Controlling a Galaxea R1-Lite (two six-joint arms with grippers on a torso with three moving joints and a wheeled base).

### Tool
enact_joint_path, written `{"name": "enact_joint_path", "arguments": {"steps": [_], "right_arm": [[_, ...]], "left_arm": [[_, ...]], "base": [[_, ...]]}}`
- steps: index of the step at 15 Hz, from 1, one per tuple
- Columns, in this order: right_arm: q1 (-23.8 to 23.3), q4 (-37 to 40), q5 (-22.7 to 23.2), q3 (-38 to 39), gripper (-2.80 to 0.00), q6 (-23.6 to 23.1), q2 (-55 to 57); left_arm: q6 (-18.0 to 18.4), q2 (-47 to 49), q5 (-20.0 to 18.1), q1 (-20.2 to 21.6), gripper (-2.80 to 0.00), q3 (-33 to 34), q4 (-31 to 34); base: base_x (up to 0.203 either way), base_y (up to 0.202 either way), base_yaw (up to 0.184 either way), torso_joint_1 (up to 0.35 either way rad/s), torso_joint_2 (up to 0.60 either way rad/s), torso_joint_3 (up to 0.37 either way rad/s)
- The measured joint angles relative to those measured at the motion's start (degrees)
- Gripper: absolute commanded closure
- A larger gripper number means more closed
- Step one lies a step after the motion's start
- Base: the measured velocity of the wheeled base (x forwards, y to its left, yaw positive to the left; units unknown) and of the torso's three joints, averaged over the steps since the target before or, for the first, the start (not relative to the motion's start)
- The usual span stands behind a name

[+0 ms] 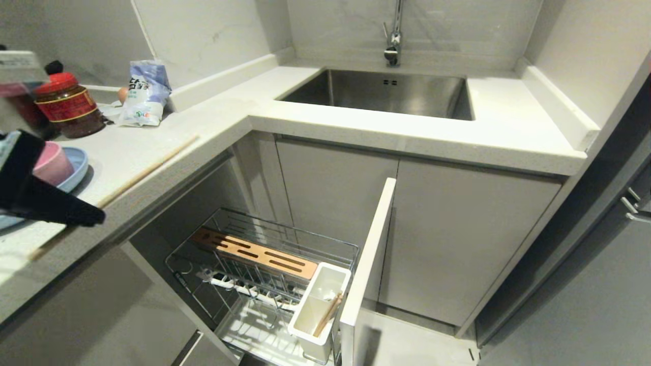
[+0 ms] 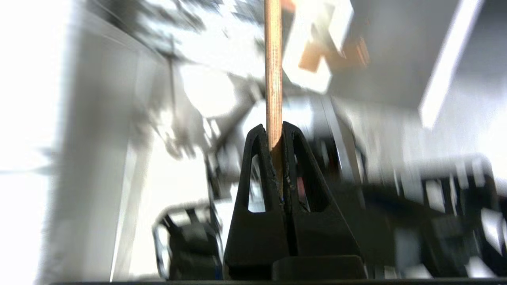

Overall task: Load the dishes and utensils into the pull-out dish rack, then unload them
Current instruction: Take the chopsticks out of the cupboard

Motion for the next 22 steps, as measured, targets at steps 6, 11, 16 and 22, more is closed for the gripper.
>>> {"name": "enact_joint_path", "arguments": {"steps": [6,11,16,22], "right_arm": [[0.00,0.01,0.00,0.00,0.00,-0.02,0.00],[0.00,0.00,0.00,0.00,0.00,-0.02,0.00],[0.00,0.00,0.00,0.00,0.00,-0.02,0.00],[0.00,0.01,0.00,0.00,0.00,-0.02,0.00]], "left_arm": [[0.20,-5.68,15.19,14.39,0.00,0.00,-4.73],[3.89,-6.64,20.86,31.41,0.00,0.71,-2.17],[9.10,-3.73,20.88,40.46,0.00,2.37,-2.27],[10.36,1.85,20.83,41.20,0.00,4.22,-6.54]], "base": [[0.000,0.000,0.000,0.000,0.00,0.000],[0.000,0.000,0.000,0.000,0.00,0.000],[0.000,0.000,0.000,0.000,0.00,0.000],[0.000,0.000,0.000,0.000,0.00,0.000]]}}
